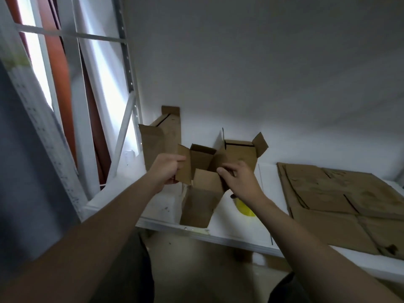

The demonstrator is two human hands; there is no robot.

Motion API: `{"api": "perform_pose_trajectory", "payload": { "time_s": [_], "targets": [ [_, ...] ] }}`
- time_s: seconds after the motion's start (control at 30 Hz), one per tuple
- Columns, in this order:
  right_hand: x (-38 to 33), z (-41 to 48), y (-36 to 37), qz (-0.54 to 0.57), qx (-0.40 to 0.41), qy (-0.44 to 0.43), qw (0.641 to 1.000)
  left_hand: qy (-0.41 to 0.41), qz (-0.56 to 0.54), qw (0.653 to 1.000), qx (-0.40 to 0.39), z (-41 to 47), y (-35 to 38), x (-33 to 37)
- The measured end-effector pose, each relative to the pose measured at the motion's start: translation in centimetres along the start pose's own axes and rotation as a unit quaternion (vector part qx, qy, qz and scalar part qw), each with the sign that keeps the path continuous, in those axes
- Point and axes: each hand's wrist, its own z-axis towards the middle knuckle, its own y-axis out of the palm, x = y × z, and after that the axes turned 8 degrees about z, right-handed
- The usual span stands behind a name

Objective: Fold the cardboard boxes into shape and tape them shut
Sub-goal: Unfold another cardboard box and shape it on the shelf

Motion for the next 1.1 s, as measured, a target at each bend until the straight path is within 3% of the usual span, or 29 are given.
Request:
{"api": "perform_pose_trajectory", "payload": {
  "time_s": [0.2,0.47,0.7,0.8,0.97,1.1],
  "targets": [
    [1.4,2.1,3.6,-0.011,-0.013,0.014,1.000,0.016,0.014,0.999,0.036,3.1,-1.0,-3.0],
    [3.6,5.1,8.9,0.019,-0.007,0.014,1.000,-0.051,0.014,0.997,0.054,7.1,-1.6,-7.9],
    [6.2,6.3,13.1,-0.038,-0.013,0.021,0.999,-0.066,0.046,0.996,0.037,9.5,-1.6,-11.9],
    [7.3,6.6,13.7,-0.056,-0.016,0.025,0.998,-0.036,0.075,0.995,0.057,10.3,-1.5,-13.5],
    [7.7,6.3,13.4,-0.090,-0.023,0.019,0.995,0.005,0.237,0.967,0.093,12.3,-1.2,-14.5],
    [7.4,6.3,13.1,-0.099,-0.037,0.021,0.994,0.104,0.325,0.936,0.091,14.5,-1.2,-13.7]
  ]
}}
